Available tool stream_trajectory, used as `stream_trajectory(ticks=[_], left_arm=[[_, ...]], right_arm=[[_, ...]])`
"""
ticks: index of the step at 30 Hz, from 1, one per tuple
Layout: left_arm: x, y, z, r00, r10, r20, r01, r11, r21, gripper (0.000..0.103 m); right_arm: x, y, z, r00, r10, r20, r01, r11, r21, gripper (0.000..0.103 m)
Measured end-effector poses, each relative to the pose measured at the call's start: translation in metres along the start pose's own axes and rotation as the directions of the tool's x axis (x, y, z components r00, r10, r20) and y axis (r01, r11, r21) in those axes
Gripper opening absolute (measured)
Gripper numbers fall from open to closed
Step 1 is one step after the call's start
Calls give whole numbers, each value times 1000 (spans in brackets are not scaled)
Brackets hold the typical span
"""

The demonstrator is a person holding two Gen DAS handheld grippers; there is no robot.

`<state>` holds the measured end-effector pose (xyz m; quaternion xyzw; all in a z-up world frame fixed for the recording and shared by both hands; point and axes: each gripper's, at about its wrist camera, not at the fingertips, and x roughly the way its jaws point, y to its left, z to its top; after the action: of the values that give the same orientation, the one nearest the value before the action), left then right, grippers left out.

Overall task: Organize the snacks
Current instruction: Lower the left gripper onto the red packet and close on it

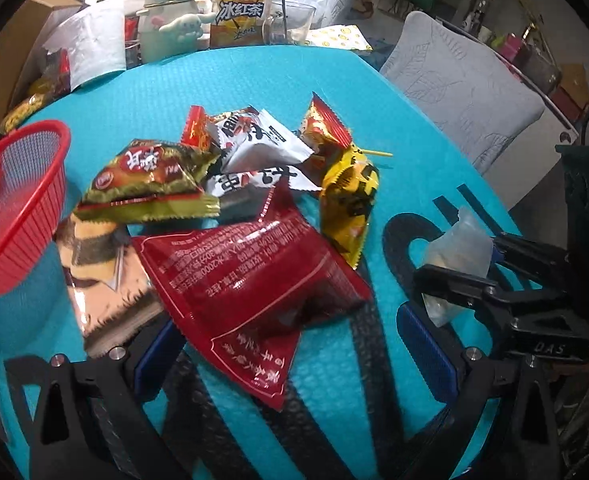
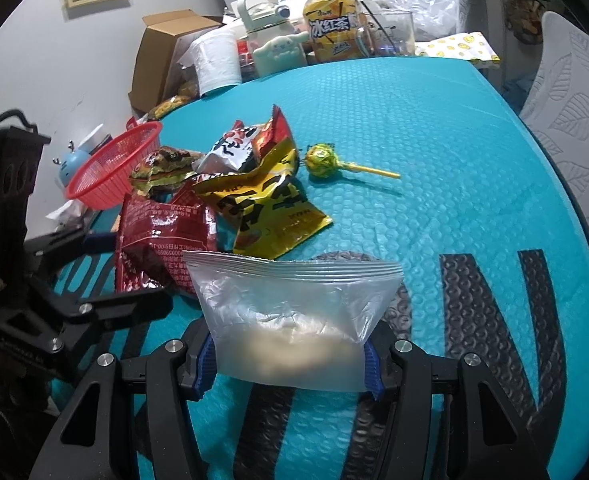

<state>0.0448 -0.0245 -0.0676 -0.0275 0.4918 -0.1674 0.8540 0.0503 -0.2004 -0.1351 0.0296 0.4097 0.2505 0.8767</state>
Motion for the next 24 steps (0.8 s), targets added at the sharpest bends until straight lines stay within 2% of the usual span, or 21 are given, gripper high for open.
stream_trajectory(ticks=[8, 12, 18, 20, 24], left_arm=[[-10, -16, -8, 1000, -15, 13, 15, 1000, -7, 103], [-27, -21, -12, 997, 61, 57, -61, 998, -4, 103], [-54, -25, -7, 974, 163, 160, -172, 984, 50, 103], [-51, -24, -2, 973, 161, 163, -172, 983, 60, 103], [-35, -15, 9, 984, 123, 129, -130, 990, 52, 103]], right_arm=[[-9, -12, -5, 1000, -4, 22, 4, 1000, 24, 56], [-13, -16, -8, 1000, -2, 30, 1, 999, 33, 56], [-17, -12, -11, 999, 24, 42, -24, 1000, 13, 56], [-16, -9, -12, 998, 38, 42, -38, 999, -1, 56], [-16, -4, -13, 998, 46, 40, -45, 999, -10, 56]])
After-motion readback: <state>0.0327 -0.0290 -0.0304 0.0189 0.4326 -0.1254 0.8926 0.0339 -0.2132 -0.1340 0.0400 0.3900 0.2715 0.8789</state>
